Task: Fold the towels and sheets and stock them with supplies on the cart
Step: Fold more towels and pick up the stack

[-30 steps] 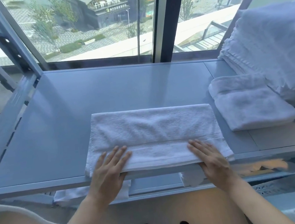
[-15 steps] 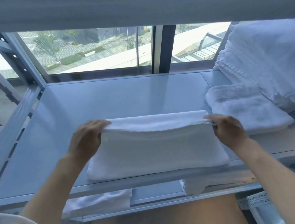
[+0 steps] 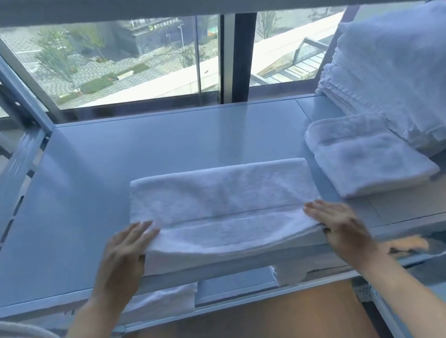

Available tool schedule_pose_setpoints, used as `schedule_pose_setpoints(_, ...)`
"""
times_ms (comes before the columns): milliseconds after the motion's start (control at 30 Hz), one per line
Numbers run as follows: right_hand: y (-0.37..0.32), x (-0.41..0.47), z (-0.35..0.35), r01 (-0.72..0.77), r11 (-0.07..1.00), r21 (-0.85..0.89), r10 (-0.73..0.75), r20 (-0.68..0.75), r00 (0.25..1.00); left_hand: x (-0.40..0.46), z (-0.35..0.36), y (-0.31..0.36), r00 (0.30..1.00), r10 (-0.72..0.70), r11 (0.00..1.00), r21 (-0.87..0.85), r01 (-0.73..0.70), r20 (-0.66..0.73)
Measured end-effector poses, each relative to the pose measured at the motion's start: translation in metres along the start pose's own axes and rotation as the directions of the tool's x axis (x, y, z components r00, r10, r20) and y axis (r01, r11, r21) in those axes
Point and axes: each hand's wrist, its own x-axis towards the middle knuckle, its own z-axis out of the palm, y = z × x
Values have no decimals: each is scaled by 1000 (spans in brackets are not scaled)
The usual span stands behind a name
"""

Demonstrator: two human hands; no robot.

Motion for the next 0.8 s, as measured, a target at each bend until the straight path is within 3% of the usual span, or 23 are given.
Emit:
schedule_pose_setpoints(100, 6, -22, 15, -38, 998, 40, 35, 70, 997, -33, 19, -2, 997, -27, 999, -30, 29, 70)
schedule_pose_setpoints(300, 0, -16, 14, -89, 996, 31, 87, 72, 994, -29, 8, 8, 993, -95, 993, -57, 98, 65)
schedule_pose_setpoints(433, -23, -3, -1, -35, 998, -51, 41, 126, 991, -11, -14, 22, 952, -219, 974, -8, 226, 212)
schedule_pose_setpoints(567, -88, 35, 27, 7, 994, 106, -41, 318, 947, 45, 12, 69, 944, -57, 990, -104, 95, 324)
schedule_pose_setpoints(633, -120, 64, 56, 35, 993, 112, -73, 351, 934, 80, 42, 88, 922, 14, 998, -58, 9, 387)
schedule_pose_setpoints(800, -117, 109, 90, -42, 999, 9, 36, 345, 938, 116, 76, 47, 891, -20, 994, 103, -31, 454)
